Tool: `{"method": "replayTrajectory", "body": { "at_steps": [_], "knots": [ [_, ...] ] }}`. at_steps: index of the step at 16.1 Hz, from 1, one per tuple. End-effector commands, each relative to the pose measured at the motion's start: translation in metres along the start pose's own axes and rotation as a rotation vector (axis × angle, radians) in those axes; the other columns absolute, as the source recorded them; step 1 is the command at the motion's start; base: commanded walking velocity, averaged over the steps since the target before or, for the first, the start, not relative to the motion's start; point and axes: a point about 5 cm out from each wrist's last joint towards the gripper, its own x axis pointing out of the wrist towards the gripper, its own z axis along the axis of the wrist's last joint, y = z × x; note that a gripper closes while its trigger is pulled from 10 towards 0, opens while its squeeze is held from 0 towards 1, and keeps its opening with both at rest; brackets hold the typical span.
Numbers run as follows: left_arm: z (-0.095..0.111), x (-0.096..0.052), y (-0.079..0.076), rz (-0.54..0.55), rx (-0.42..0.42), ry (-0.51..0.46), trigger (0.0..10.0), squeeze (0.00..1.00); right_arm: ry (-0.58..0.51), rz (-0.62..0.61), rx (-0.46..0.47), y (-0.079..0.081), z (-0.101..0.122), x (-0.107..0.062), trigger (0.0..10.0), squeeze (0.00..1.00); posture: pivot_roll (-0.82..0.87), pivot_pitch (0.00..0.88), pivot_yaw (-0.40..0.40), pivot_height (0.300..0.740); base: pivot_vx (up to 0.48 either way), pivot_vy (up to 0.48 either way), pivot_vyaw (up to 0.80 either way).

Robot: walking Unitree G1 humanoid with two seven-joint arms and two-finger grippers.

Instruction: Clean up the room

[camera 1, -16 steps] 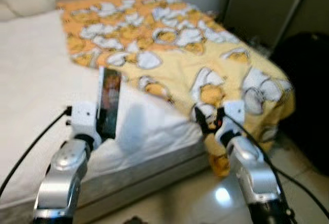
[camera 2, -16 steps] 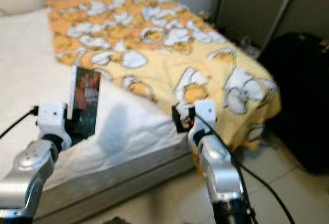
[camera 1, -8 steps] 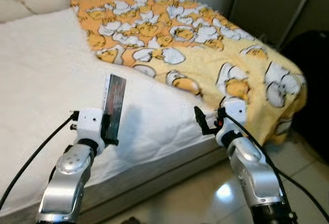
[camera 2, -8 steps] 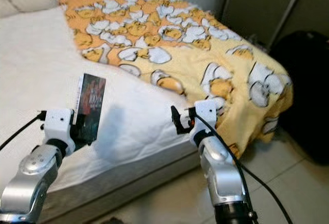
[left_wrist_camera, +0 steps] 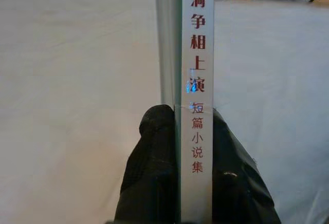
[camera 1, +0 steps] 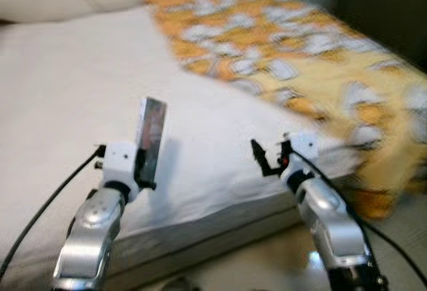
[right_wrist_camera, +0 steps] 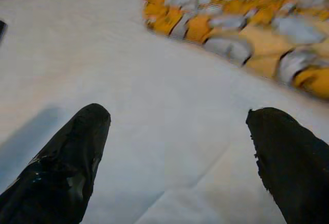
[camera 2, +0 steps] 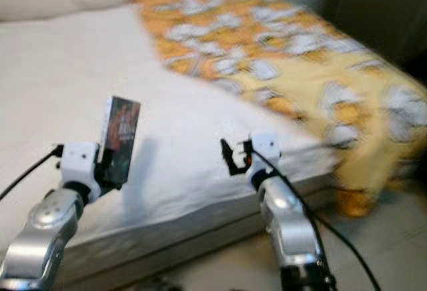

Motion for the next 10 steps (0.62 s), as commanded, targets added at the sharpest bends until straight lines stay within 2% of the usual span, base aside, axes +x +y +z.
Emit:
{"method": "replayTrajectory", "body": {
  "at_steps": [1, 6, 7, 9, 10],
  "knots": [
    [0.0106, 0.0005, 0.0005, -0.001, 0.012, -0.047, 10.0, 0.0, -0.013, 0.001, 0.004, -0.0003, 0.0041, 0.0009, 10.0, 0.0, 0.01, 0.006, 0.006, 0.74, 0.0, 0.435, 0.59],
    [0.0123, 0.0009, -0.0004, -0.005, 0.007, -0.055, 10.0, 0.0, -0.015, 0.01, -0.004, -0.0008, 0.0051, 0.0004, 10.0, 0.0, 0.01, 0.005, 0.007, 0.74, 0.0, 0.41, 0.7],
    [0.0135, 0.0011, -0.0003, -0.005, 0.007, -0.06, 10.0, 0.0, -0.015, 0.011, -0.005, -0.0006, 0.0049, 0.0004, 10.0, 0.0, 0.01, 0.005, 0.008, 0.74, 0.0, 0.0, 0.8],
    [0.0162, 0.0015, 0.0002, 0.003, 0.038, -0.07, 10.0, 0.0, -0.016, 0.008, -0.004, 0.0001, 0.0049, 0.0005, 10.0, 0.0, 0.01, 0.006, 0.007, 0.74, 0.0, -0.48, 0.68],
    [0.0164, 0.0016, 0.0002, 0.004, 0.032, -0.07, 10.0, 0.0, -0.026, 0.001, 0.012, 0.0001, 0.0055, 0.0006, 10.0, 0.0, 0.01, 0.006, 0.009, 0.74, 0.0, -0.48, 0.0]
  ]
}}
